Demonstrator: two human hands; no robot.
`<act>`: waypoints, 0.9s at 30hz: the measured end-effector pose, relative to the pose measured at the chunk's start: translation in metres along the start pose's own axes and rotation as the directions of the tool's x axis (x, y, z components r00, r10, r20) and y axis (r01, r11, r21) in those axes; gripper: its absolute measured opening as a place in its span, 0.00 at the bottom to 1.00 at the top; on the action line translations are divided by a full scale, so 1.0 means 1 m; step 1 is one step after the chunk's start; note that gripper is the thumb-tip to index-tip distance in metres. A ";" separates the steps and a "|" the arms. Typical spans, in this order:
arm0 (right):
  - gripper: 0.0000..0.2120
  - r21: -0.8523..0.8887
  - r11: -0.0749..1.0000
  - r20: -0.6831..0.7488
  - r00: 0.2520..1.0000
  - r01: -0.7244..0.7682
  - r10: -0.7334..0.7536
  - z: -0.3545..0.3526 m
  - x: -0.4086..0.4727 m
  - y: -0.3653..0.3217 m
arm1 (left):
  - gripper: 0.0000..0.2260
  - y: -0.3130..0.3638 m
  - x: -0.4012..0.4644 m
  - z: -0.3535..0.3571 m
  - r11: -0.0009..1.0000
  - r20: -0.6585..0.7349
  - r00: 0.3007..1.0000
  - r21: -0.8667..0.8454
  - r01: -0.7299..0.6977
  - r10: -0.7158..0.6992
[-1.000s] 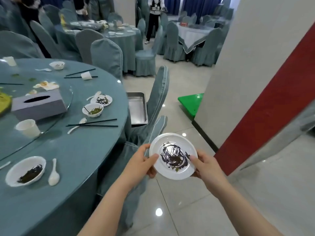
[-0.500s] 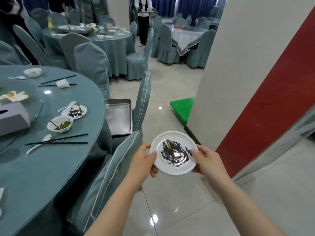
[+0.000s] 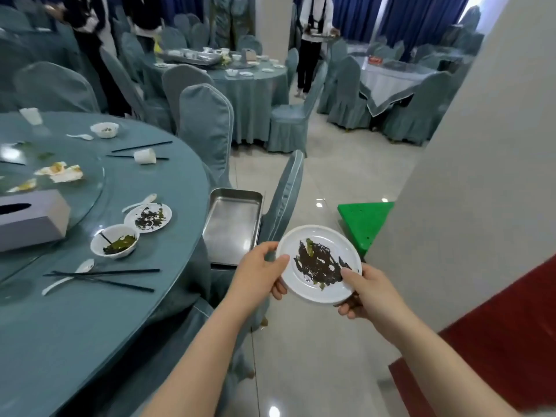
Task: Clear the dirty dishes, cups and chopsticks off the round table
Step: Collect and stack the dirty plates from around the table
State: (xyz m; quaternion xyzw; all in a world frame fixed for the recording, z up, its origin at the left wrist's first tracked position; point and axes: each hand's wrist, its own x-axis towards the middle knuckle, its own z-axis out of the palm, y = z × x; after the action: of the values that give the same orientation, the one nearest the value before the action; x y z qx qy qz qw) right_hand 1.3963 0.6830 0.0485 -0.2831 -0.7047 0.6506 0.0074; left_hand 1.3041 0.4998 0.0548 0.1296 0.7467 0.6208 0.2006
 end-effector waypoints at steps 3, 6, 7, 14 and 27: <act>0.06 -0.027 0.999 0.085 0.996 0.027 -0.025 0.012 0.047 -0.019 | 0.07 -0.001 0.026 -0.015 1.000 -0.093 0.995 -0.001 0.020 -0.020; 0.06 -0.041 0.997 0.187 0.981 0.059 -0.050 0.028 0.090 -0.034 | 0.07 -0.004 0.048 -0.031 0.999 -0.191 0.981 0.020 0.041 -0.037; 0.06 -0.049 0.997 0.219 0.974 0.066 -0.054 0.033 0.104 -0.038 | 0.08 -0.005 0.055 -0.036 0.998 -0.227 0.973 0.022 0.051 -0.044; 0.05 -0.135 0.975 0.464 0.881 0.175 -0.094 0.065 0.204 -0.087 | 0.08 -0.002 0.100 -0.050 0.990 -0.499 0.855 -0.075 0.119 -0.141; 0.06 -0.158 0.968 0.726 0.688 0.193 -0.018 0.202 0.270 -0.115 | 0.10 -0.023 0.101 -0.132 0.965 -0.795 0.548 -0.198 0.170 -0.259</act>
State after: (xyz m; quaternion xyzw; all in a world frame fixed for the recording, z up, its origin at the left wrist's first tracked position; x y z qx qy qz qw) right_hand 1.0488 0.6097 0.0264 0.0362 -0.7345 0.6247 -0.2626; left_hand 1.1551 0.4242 0.0384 -0.2725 0.7336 0.6168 -0.0848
